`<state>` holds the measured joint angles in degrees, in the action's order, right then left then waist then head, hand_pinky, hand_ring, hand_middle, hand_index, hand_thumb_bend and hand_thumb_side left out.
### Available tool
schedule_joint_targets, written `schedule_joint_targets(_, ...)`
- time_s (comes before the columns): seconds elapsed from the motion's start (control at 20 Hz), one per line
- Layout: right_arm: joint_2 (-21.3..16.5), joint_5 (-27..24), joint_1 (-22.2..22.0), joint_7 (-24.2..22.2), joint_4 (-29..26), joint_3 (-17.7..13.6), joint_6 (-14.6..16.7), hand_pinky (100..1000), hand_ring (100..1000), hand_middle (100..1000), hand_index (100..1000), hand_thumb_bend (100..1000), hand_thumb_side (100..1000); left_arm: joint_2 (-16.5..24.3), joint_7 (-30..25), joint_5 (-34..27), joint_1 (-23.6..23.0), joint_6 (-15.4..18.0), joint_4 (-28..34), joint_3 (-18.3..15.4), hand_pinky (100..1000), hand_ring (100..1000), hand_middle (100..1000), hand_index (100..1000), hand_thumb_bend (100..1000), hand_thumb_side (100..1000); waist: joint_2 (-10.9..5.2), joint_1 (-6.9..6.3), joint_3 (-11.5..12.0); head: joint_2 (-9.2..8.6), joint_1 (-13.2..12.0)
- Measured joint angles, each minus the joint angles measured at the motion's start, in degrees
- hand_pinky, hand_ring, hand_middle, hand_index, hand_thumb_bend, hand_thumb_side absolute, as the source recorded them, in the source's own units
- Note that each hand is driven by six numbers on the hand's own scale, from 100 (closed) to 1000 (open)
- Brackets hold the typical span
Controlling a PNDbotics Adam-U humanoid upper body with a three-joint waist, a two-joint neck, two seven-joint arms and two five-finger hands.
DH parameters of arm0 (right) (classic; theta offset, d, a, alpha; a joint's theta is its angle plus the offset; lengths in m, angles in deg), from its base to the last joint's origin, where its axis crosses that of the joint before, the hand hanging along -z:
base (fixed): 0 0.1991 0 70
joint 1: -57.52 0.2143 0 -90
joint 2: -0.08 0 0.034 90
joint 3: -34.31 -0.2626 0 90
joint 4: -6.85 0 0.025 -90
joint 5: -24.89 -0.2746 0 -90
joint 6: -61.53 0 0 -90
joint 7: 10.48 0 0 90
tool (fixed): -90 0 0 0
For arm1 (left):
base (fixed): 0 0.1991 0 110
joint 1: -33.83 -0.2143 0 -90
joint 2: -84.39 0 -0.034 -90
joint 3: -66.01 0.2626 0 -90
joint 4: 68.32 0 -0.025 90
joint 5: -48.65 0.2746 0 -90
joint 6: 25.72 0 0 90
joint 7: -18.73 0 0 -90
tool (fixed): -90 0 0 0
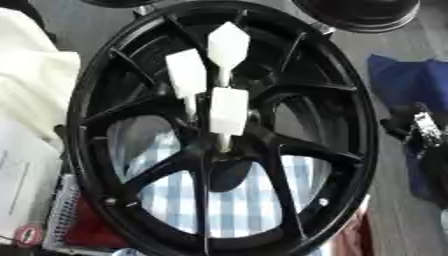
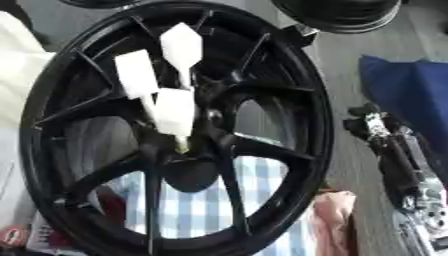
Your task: Pull the pin out of the wheel hub.
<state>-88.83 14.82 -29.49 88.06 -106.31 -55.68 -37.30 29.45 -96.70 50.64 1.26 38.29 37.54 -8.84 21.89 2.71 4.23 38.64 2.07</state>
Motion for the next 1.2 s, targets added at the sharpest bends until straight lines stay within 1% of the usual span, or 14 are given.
schedule_joint_targets(0.15, 0.0, 0.0, 0.0, 0.0, 0.0, 0.0, 0.0, 863, 772, 525, 692, 100, 715, 0.7, -3.7, 1.9, -0.2, -0.2, 3.1, 2.5, 707, 729, 688, 806, 100, 637, 0.00, -0.19, -0.1, -0.09, 0.0)
schedule_joint_targets(0.25, 0.0, 0.0, 0.0, 0.0, 0.0, 0.0, -0.1, 863, 772, 525, 692, 100, 720, 0.9, -6.4, 3.4, -0.1, -0.8, 4.8, 4.2, 716, 742, 705, 819, 132, 646, 0.00, -0.23, -0.2, -0.20, 0.0)
schedule_joint_targets(0.4, 0.0, 0.0, 0.0, -0.1, 0.0, 0.1, -0.1, 863, 771, 524, 692, 100, 727, 0.9, -10.4, 5.7, 0.8, -2.0, 6.0, 6.9, 734, 768, 744, 855, 208, 654, 0.00, -0.51, -0.2, -0.43, -0.1)
schedule_joint_targets(0.65, 0.0, 0.0, 0.0, -0.1, 0.0, 0.2, -0.2, 863, 771, 524, 691, 100, 737, -0.4, -15.3, 9.3, 3.2, -2.8, 5.7, 10.8, 738, 773, 746, 857, 255, 657, 0.00, -0.68, -0.2, -0.49, -0.3)
schedule_joint_targets(0.85, 0.0, 0.0, 0.1, 0.0, 0.2, 0.3, -0.2, 863, 770, 524, 691, 100, 747, -2.0, -16.8, 11.1, 4.6, -1.4, 4.6, 12.7, 740, 776, 750, 858, 276, 664, 0.00, -0.89, -0.2, -0.49, -0.3)
schedule_joint_targets(0.95, 0.0, 0.0, 0.1, 0.0, 0.4, 0.4, -0.3, 863, 770, 523, 691, 100, 747, -2.8, -17.4, 11.7, 5.2, -0.9, 3.6, 13.6, 747, 786, 768, 866, 301, 678, 0.00, -0.89, -0.2, -0.49, -0.5)
schedule_joint_targets(1.0, 0.0, 0.0, 0.1, 0.0, 0.4, 0.4, -0.3, 863, 769, 523, 691, 100, 747, -3.2, -17.6, 11.8, 5.5, -0.6, 3.1, 14.0, 759, 799, 785, 872, 325, 679, 0.00, -0.90, -0.2, -0.49, -0.5)
schedule_joint_targets(1.1, 0.0, 0.0, 0.1, 0.0, 0.4, 0.4, -0.3, 863, 769, 523, 691, 100, 752, -3.9, -18.1, 12.4, 6.1, -0.1, 2.2, 14.7, 794, 830, 819, 887, 424, 651, 0.00, -0.90, -0.3, -0.49, -0.5)
schedule_joint_targets(1.2, 0.0, 0.0, 0.1, 0.0, 0.4, 0.4, -0.3, 863, 769, 523, 691, 100, 756, -4.6, -18.6, 13.5, 6.7, 0.4, 1.4, 15.2, 809, 840, 829, 895, 481, 613, 0.00, -0.92, -0.3, -0.49, -0.6)
